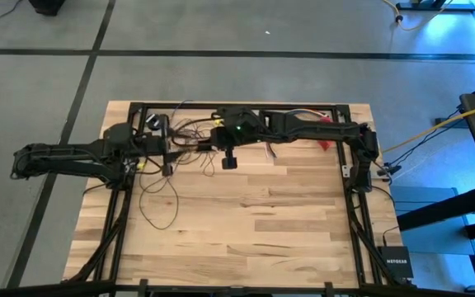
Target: Coiling cords
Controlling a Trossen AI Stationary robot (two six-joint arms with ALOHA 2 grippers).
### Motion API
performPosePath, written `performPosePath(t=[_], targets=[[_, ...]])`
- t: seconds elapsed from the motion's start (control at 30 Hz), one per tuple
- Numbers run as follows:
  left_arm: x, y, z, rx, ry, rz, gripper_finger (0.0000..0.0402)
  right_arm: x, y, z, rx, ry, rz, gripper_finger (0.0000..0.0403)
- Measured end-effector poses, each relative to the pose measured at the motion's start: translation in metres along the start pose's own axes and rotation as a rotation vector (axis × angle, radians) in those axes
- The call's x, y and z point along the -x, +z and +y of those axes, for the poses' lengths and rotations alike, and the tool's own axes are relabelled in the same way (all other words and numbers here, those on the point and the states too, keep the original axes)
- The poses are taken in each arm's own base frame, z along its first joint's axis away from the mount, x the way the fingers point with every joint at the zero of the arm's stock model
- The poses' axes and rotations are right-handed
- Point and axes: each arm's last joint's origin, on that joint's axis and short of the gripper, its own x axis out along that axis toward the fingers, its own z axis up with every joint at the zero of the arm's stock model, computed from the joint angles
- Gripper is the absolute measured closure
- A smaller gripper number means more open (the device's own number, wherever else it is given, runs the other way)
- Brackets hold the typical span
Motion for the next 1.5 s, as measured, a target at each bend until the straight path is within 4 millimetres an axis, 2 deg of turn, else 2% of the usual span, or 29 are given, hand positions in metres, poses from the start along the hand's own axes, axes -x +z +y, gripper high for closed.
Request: performPosePath(t=[0.37, 0.53, 0.73, 1.33, 1.5], targets=[[-0.008, -0.002, 0.004, 0.038, 0.000, -0.027, 0.0283, 0.000, 0.003, -0.002, 0.027, -0.015, -0.036, 0.0398], [-0.011, -0.003, 0.003, 0.028, -0.004, -0.033, 0.0324, 0.000, 0.004, -0.002, 0.033, -0.004, -0.050, 0.0398], [-0.011, -0.002, 0.003, 0.014, -0.001, -0.042, 0.0392, 0.000, 0.004, -0.002, 0.033, 0.006, -0.054, 0.0398], [-0.011, -0.003, 0.003, -0.028, 0.000, -0.038, 0.0400, 0.000, 0.002, -0.001, -0.040, 0.016, -0.030, 0.0363], [-0.011, -0.002, 0.003, -0.027, 0.002, -0.040, 0.0401, 0.003, 0.002, -0.002, -0.073, -0.026, -0.013, 0.0314]])
